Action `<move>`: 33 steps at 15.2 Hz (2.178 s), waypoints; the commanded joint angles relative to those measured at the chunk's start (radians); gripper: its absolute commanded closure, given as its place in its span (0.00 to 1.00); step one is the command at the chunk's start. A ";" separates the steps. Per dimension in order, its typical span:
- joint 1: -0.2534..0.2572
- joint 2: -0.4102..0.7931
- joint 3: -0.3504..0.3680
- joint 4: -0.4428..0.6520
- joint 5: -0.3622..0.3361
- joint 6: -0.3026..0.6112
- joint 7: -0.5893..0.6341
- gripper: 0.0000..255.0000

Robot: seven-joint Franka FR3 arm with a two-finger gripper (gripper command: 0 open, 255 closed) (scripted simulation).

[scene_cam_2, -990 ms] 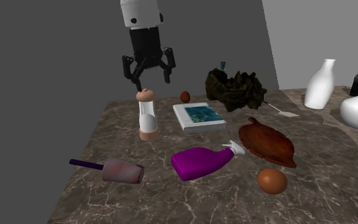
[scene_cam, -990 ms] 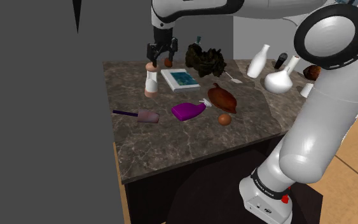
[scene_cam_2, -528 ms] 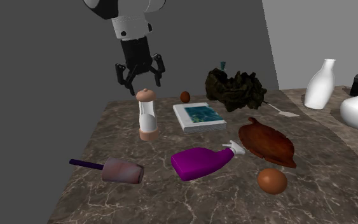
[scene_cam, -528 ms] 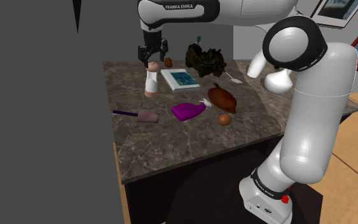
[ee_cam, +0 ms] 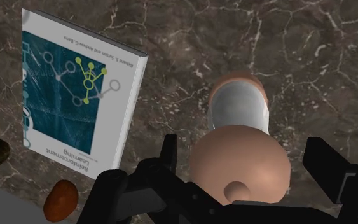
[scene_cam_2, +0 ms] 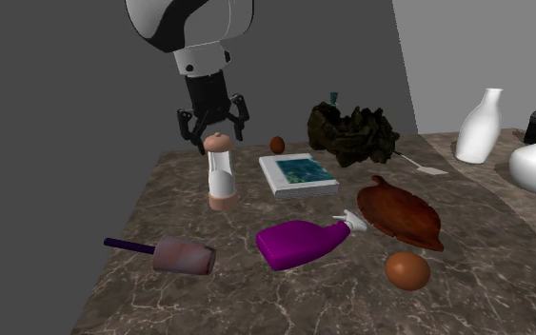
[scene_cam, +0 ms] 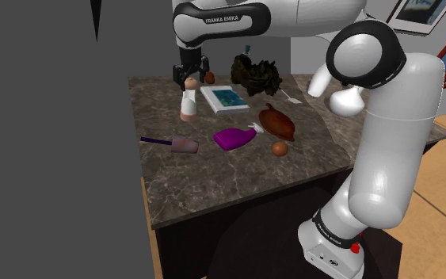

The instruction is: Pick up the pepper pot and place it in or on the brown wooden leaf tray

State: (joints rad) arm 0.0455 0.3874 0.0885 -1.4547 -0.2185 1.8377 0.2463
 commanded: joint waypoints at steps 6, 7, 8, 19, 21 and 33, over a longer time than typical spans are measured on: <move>0.000 0.000 0.000 -0.002 0.000 0.002 0.000 1.00; 0.000 0.000 0.000 -0.002 0.000 0.002 0.000 1.00; 0.000 0.000 0.000 -0.002 0.000 0.002 0.000 1.00; 0.002 -0.003 0.001 0.060 0.003 -0.063 -0.011 1.00; 0.003 -0.003 0.001 0.088 0.004 -0.089 -0.016 1.00; 0.014 0.029 0.001 0.298 0.005 -0.265 -0.044 1.00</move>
State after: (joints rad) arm 0.0572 0.4101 0.0896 -1.1826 -0.2132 1.5921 0.2046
